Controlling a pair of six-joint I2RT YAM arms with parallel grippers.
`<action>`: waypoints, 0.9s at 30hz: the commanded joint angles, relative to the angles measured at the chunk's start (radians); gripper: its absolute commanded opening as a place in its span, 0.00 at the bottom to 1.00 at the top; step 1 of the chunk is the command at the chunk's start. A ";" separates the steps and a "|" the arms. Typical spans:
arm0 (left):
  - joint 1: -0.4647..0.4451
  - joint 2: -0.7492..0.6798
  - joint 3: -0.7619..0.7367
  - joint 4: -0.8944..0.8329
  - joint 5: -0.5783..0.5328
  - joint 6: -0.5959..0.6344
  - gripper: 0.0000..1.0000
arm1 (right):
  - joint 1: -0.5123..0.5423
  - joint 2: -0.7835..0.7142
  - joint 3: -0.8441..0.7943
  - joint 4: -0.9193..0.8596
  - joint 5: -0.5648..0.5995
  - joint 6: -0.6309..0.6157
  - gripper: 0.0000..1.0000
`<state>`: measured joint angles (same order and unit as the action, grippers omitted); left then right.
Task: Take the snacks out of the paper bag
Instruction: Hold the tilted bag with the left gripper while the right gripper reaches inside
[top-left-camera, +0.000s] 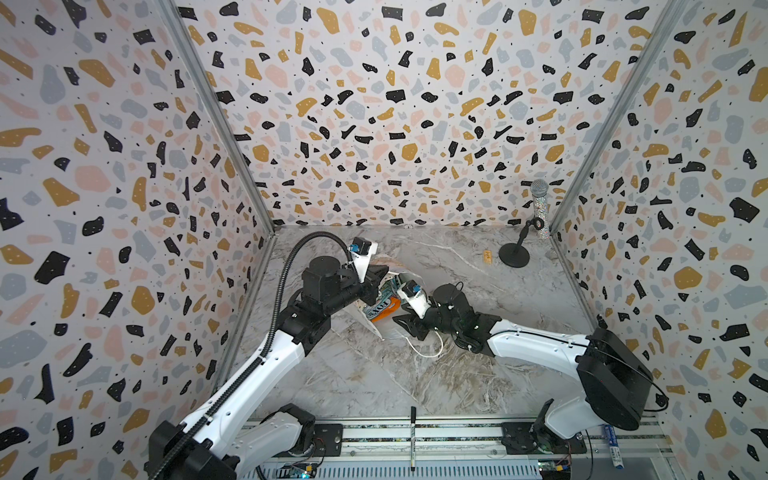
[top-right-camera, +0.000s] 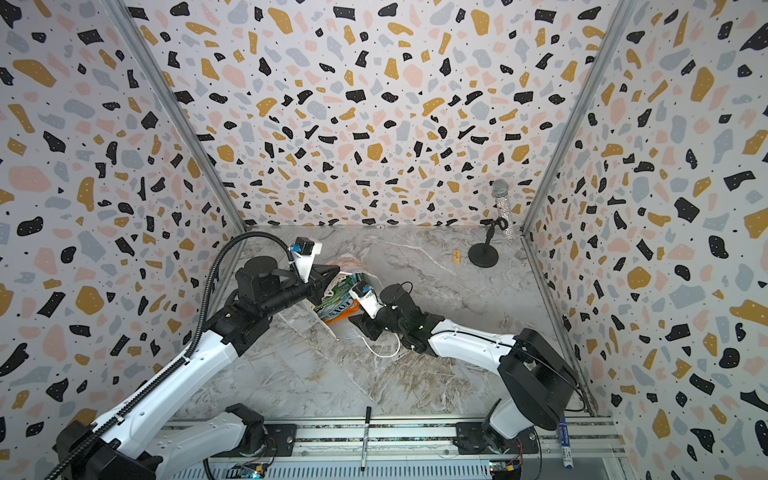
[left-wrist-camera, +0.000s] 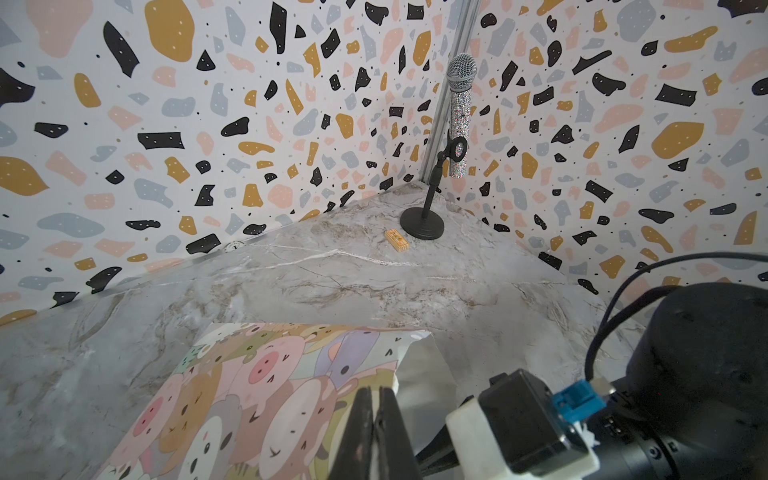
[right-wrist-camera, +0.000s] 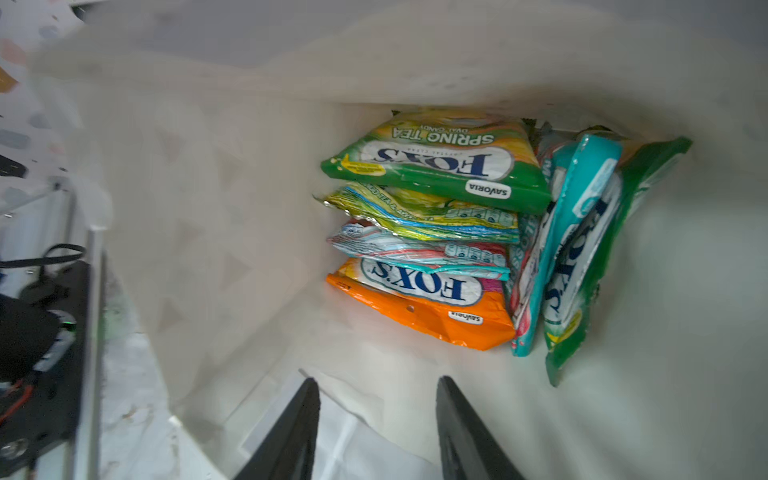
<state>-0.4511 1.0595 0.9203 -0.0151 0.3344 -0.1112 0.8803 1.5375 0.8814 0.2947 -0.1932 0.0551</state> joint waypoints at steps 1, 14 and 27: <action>0.000 -0.027 -0.017 0.057 0.002 -0.012 0.00 | 0.007 0.037 0.059 -0.002 0.113 -0.045 0.43; 0.000 -0.030 -0.020 0.070 0.031 -0.026 0.00 | 0.017 0.204 0.132 0.058 0.335 -0.114 0.32; 0.000 -0.028 -0.021 0.080 0.077 -0.034 0.00 | 0.017 0.313 0.227 0.087 0.443 -0.098 0.25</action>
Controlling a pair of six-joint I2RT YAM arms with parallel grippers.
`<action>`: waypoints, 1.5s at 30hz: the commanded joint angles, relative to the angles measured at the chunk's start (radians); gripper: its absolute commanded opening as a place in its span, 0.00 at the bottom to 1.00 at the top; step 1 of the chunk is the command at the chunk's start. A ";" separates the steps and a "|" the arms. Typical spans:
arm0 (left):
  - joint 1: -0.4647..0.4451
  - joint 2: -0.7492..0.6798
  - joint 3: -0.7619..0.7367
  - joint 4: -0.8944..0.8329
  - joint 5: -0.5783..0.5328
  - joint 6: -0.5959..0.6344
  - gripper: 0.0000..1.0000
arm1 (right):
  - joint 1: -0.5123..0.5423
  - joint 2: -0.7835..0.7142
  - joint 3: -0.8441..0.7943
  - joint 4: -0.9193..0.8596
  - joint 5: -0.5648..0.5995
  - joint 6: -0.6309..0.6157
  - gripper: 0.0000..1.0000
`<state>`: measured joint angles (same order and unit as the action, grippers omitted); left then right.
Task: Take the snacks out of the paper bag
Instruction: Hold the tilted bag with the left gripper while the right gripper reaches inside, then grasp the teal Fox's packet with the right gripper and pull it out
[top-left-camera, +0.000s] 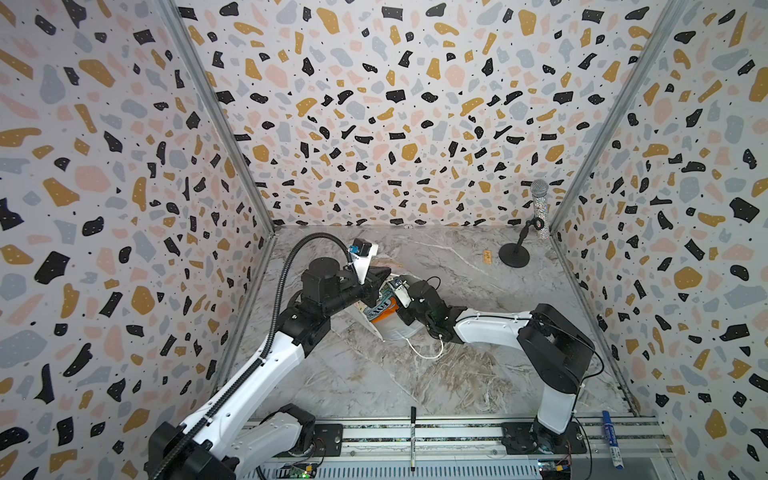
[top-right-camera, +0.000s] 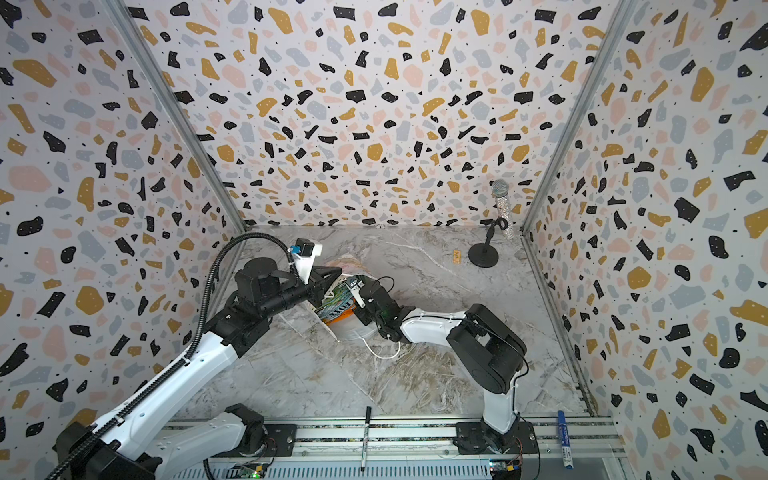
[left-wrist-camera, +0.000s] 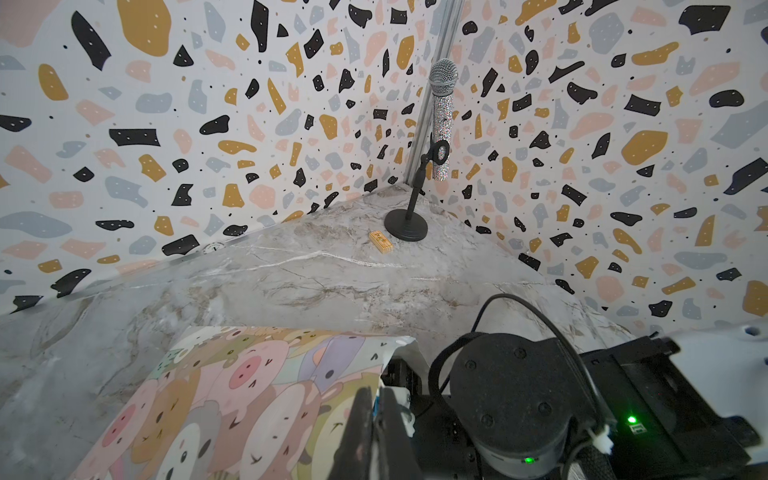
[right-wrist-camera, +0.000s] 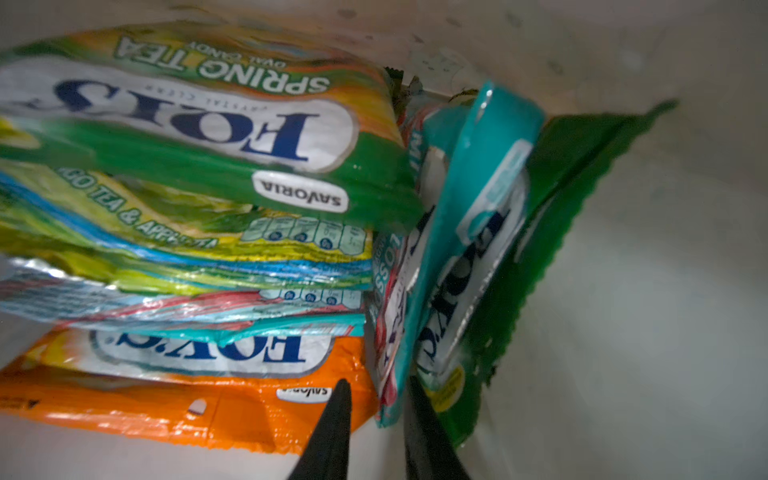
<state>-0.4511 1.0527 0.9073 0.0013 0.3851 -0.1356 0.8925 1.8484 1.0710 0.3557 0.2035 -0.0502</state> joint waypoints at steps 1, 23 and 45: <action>0.000 -0.023 -0.009 0.064 0.029 -0.009 0.00 | 0.005 0.008 0.043 0.027 0.047 0.007 0.25; -0.001 -0.034 -0.022 0.078 -0.023 -0.034 0.00 | -0.009 0.114 0.152 -0.016 0.003 0.063 0.00; -0.002 -0.046 -0.052 0.091 -0.221 -0.065 0.00 | 0.011 -0.272 -0.083 -0.051 -0.188 0.059 0.00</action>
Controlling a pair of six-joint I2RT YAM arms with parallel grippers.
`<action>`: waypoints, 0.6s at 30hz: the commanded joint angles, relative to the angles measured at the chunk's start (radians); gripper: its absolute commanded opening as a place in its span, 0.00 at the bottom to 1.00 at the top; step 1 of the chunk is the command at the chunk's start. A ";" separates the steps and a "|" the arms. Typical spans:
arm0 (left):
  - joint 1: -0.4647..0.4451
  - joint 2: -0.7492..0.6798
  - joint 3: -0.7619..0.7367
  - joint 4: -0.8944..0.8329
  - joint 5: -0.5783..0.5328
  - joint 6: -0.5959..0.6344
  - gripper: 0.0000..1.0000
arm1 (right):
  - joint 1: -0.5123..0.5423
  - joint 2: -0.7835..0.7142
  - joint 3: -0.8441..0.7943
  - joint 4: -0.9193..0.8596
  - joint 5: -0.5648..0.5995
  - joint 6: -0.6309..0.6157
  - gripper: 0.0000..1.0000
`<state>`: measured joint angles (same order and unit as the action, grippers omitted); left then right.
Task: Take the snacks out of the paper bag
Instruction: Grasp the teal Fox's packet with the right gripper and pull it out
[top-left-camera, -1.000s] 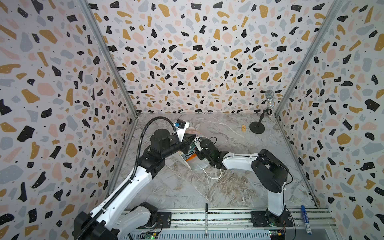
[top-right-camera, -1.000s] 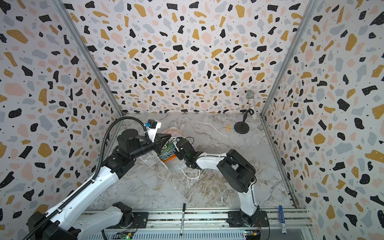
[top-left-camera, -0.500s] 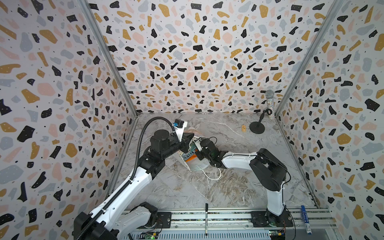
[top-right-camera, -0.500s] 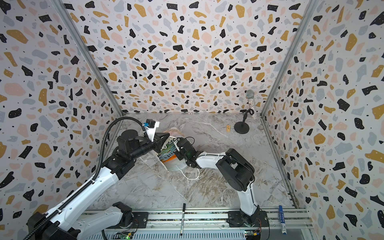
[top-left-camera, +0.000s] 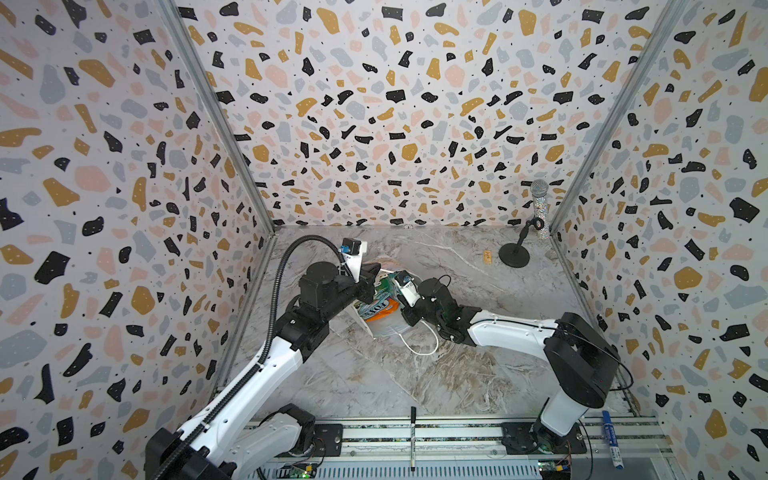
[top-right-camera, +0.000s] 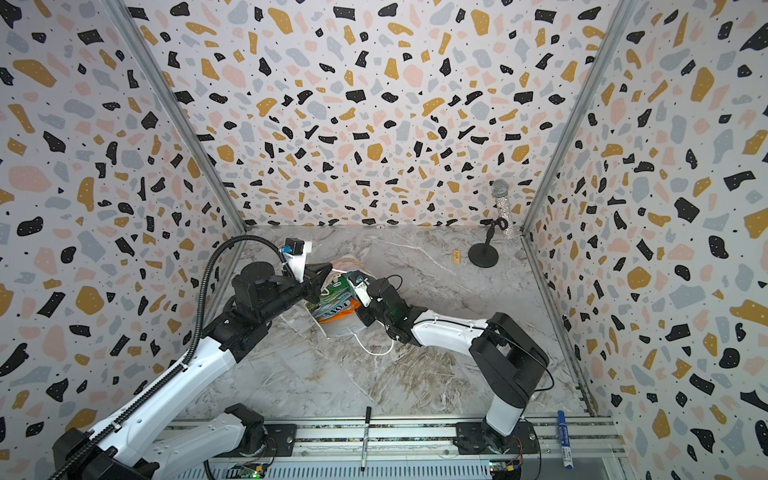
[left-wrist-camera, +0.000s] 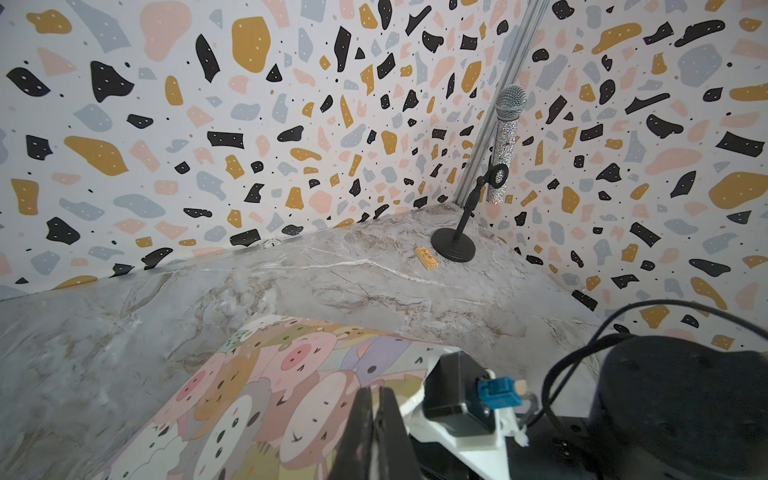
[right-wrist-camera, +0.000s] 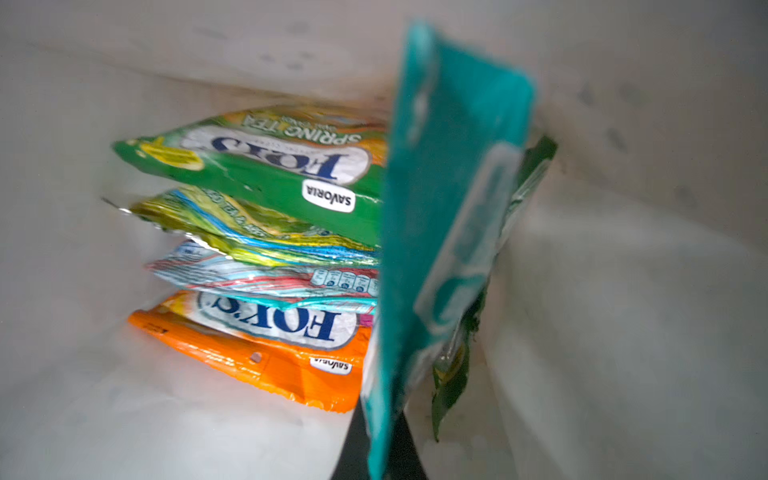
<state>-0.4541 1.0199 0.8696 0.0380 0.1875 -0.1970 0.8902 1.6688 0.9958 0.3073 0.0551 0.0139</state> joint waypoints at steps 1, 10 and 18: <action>0.001 -0.011 -0.014 0.054 -0.022 -0.004 0.00 | 0.015 -0.114 -0.015 -0.013 -0.043 -0.006 0.00; 0.000 0.002 -0.011 0.059 0.024 -0.004 0.00 | 0.023 -0.281 -0.053 -0.117 -0.076 -0.018 0.00; 0.000 0.014 -0.006 0.054 0.035 -0.004 0.00 | 0.028 -0.442 -0.073 -0.209 -0.084 -0.049 0.00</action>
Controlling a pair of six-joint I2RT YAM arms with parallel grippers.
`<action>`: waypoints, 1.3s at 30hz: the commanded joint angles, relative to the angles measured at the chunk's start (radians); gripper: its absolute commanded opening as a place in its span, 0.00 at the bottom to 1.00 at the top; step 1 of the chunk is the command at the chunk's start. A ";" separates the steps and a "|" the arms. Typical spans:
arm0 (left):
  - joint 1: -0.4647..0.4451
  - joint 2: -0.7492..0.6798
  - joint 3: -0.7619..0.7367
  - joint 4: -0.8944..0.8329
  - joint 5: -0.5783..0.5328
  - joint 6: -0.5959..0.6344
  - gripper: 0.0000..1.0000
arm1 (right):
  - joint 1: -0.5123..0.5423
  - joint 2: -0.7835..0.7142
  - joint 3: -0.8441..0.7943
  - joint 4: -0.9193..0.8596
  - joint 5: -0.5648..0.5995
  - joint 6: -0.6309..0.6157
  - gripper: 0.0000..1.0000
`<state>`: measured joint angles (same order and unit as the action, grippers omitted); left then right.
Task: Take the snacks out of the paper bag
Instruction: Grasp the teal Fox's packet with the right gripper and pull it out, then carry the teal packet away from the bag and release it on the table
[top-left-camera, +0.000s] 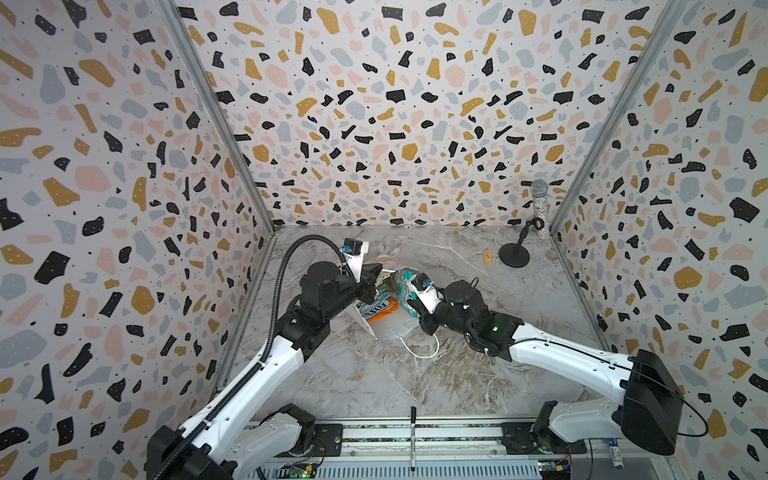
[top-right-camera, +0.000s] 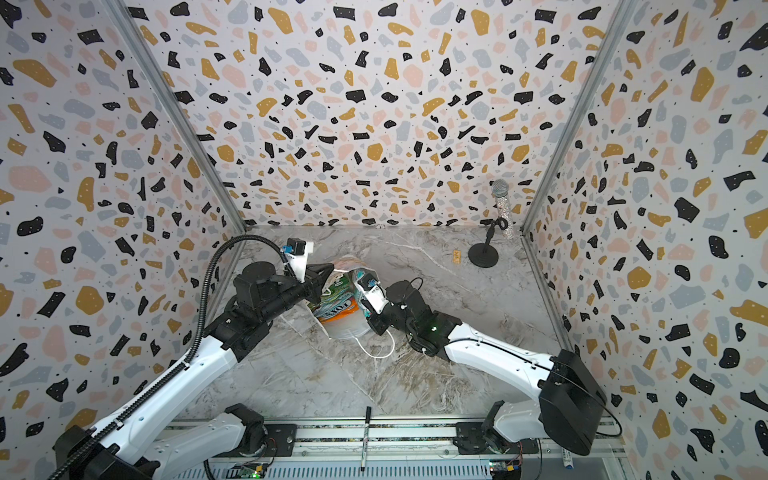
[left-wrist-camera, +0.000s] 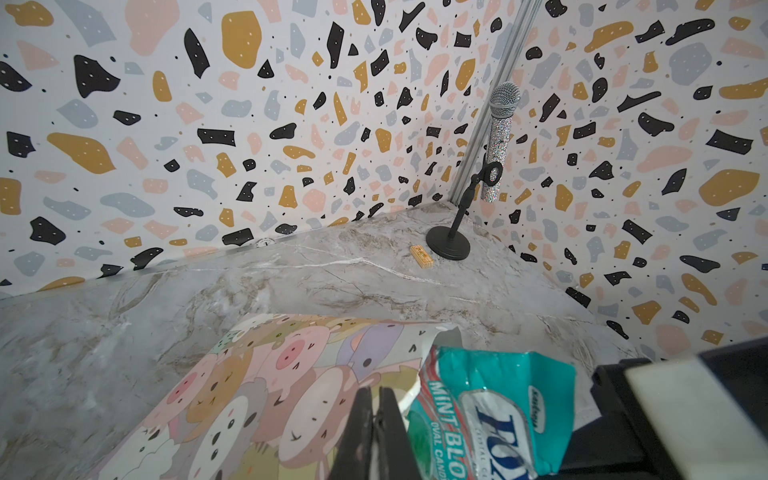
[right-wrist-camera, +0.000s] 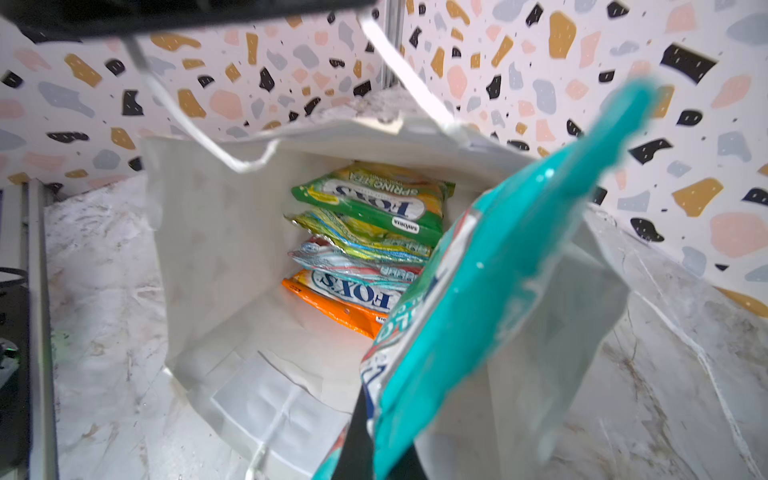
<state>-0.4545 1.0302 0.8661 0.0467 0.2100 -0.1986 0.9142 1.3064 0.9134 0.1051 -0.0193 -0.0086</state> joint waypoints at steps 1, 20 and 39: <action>0.000 0.004 -0.003 0.044 0.012 -0.003 0.00 | 0.005 -0.102 0.005 -0.016 -0.009 -0.030 0.00; -0.009 0.004 0.004 0.032 0.012 0.004 0.00 | -0.046 -0.407 -0.015 -0.108 0.245 -0.055 0.00; -0.017 -0.001 0.001 0.036 0.013 0.008 0.00 | -0.528 -0.087 -0.088 -0.025 -0.225 0.134 0.00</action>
<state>-0.4671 1.0344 0.8661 0.0456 0.2264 -0.1982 0.3977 1.1965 0.8024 -0.0303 -0.1528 0.1013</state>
